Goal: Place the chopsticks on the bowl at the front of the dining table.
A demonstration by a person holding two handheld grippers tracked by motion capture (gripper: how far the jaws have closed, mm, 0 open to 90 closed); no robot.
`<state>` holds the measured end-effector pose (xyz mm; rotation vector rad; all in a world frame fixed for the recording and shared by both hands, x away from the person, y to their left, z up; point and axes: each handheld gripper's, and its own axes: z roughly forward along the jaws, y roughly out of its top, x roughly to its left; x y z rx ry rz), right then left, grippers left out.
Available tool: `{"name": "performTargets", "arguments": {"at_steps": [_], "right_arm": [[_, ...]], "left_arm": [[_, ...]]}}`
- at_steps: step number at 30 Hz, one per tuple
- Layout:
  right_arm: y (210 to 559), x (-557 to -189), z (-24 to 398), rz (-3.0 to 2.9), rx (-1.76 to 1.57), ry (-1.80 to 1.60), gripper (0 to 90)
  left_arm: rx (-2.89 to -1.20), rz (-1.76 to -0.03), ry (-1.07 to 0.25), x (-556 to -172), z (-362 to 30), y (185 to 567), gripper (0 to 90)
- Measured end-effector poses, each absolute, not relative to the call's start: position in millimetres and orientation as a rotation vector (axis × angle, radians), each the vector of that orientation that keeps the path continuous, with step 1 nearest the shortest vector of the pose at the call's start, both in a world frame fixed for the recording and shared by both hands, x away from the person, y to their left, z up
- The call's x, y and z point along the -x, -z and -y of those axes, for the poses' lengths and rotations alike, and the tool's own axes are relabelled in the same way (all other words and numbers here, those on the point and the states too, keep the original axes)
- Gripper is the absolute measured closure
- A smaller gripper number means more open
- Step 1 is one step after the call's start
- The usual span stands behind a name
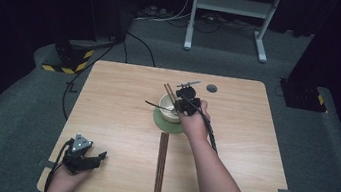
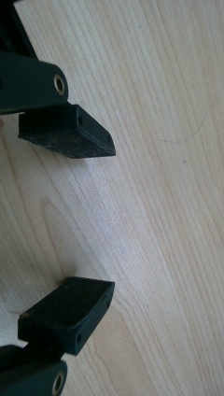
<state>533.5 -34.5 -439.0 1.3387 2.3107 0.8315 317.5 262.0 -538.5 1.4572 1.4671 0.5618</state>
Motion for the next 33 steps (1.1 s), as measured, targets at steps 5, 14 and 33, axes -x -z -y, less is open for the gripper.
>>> {"name": "performTargets", "arguments": {"at_steps": [5, 14, 33], "right_arm": [[430.2, -523.7, 43.0, -2.297, -1.328, -0.885, 74.1], [426.2, -464.6, 95.2, -2.218, -1.248, -1.058, 65.1], [451.3, -429.3, 148.1, -2.095, -1.161, -1.185, 64.0]], "left_arm": [[-1.467, -1.468, -0.563, -317.2, -262.1, 538.3, 29.4], [-1.474, -1.468, -0.577, -317.1, -261.6, 538.5, 29.6], [-1.426, -1.543, -0.601, -335.9, -230.8, 528.1, 46.8]]}}
